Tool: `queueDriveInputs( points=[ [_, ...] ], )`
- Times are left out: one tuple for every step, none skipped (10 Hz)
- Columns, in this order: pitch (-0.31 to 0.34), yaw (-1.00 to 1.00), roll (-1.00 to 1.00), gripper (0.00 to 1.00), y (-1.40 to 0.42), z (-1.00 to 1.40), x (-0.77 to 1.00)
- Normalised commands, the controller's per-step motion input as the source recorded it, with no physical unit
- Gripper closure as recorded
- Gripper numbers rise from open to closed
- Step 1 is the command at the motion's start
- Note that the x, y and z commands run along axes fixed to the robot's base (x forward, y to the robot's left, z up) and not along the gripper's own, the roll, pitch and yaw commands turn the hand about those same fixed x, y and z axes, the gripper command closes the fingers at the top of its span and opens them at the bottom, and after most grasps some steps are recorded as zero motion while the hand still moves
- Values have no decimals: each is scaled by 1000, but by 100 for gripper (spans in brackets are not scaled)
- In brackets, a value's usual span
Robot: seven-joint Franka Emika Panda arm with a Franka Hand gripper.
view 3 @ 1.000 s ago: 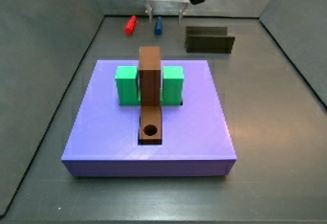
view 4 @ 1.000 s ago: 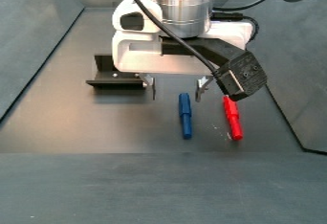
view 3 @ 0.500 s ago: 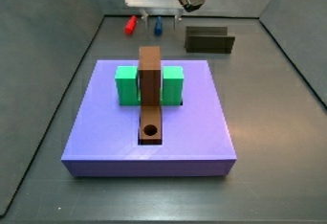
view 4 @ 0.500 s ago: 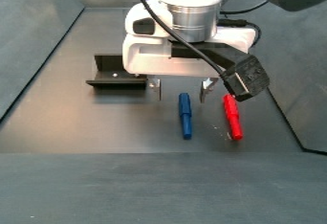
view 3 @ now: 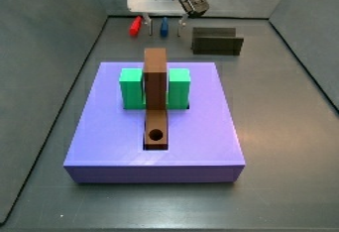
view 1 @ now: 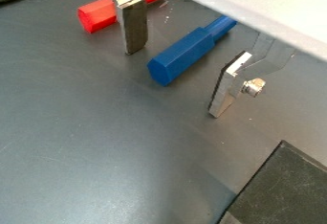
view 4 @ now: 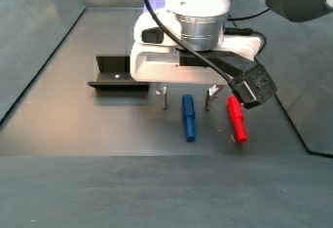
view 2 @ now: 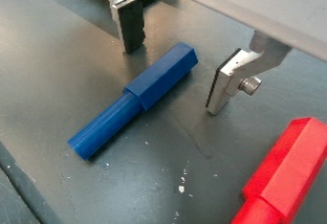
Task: Pick up the blue object. Move up. Place the blue object on the fixture. Regrasp the blue object. Move to above the board. Insert the blue object.
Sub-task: Pick up the blue object.
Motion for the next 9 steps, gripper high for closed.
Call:
queueDriveInputs(
  points=[
    [0,0,0,100,0,0,0],
    [0,0,0,100,0,0,0],
    [0,0,0,100,0,0,0],
    [0,0,0,100,0,0,0],
    [0,0,0,100,0,0,0],
    [0,0,0,100,0,0,0],
    [0,0,0,100,0,0,0],
    [0,0,0,100,0,0,0],
    [0,0,0,100,0,0,0]
  ],
)
